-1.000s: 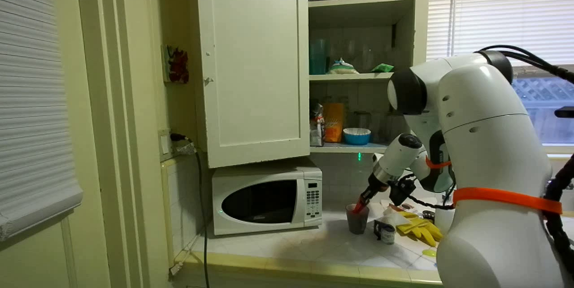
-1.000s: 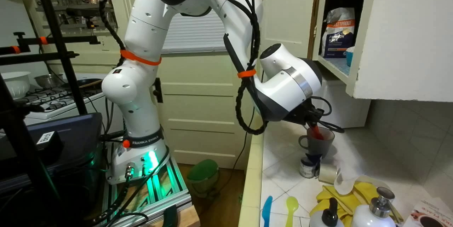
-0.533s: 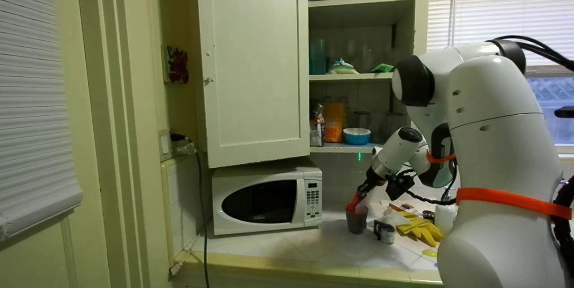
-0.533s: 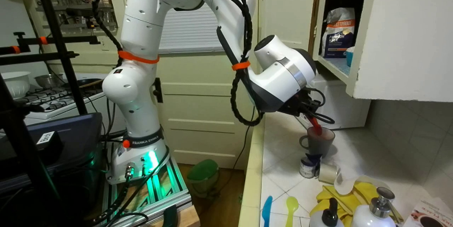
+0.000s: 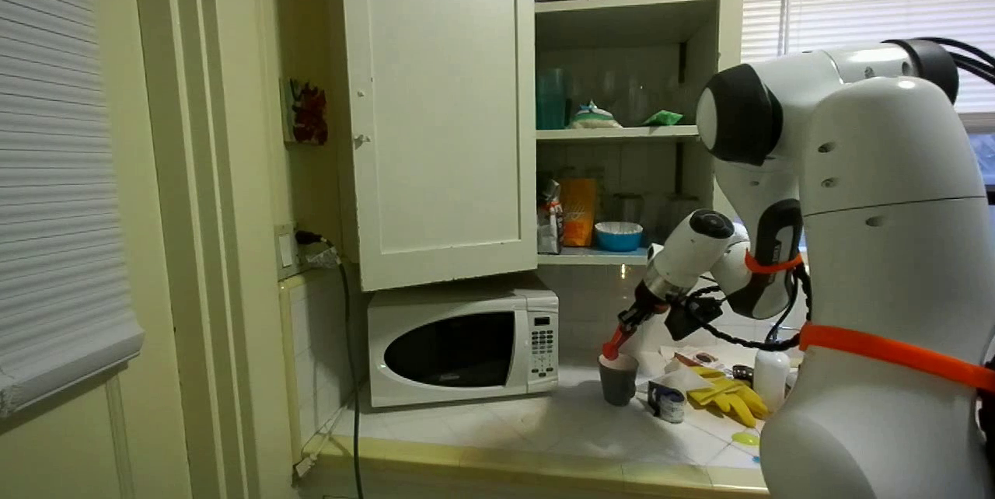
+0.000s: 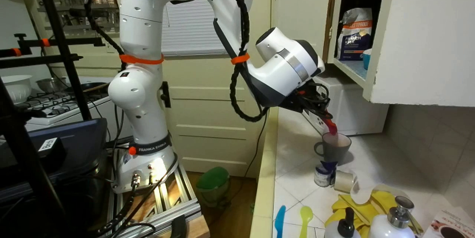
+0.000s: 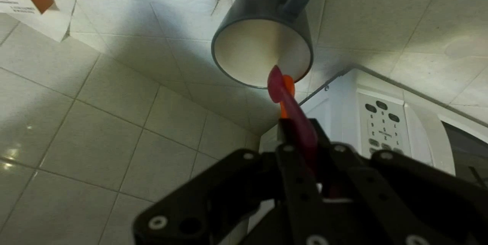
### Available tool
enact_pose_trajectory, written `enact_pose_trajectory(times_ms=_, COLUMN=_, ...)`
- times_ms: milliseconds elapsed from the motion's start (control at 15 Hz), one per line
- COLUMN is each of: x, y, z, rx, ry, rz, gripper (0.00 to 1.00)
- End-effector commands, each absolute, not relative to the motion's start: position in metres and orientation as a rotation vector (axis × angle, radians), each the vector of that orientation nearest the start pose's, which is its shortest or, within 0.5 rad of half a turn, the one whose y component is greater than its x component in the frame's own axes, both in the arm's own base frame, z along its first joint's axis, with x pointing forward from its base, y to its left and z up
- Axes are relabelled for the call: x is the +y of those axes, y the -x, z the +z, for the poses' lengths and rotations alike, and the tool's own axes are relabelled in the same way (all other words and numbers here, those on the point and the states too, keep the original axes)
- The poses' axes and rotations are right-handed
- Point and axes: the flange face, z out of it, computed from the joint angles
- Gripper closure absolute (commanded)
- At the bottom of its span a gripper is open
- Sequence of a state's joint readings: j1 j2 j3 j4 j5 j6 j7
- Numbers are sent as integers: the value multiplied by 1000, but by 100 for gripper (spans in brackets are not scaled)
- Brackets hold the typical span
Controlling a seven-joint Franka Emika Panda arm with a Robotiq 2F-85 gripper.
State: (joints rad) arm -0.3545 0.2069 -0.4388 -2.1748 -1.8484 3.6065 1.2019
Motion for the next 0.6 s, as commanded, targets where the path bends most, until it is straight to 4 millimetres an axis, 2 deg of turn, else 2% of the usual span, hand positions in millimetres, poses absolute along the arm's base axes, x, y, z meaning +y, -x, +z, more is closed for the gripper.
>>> enact_pose_trajectory(times_ms=0, x=-239, y=-409, z=349, rx=15, ry=3098, rz=-1143, gripper=97)
enact_pose_trajectory(times_ms=533, x=-219, y=-391, z=385, rx=82, ry=3062, rz=-1270, gripper=97)
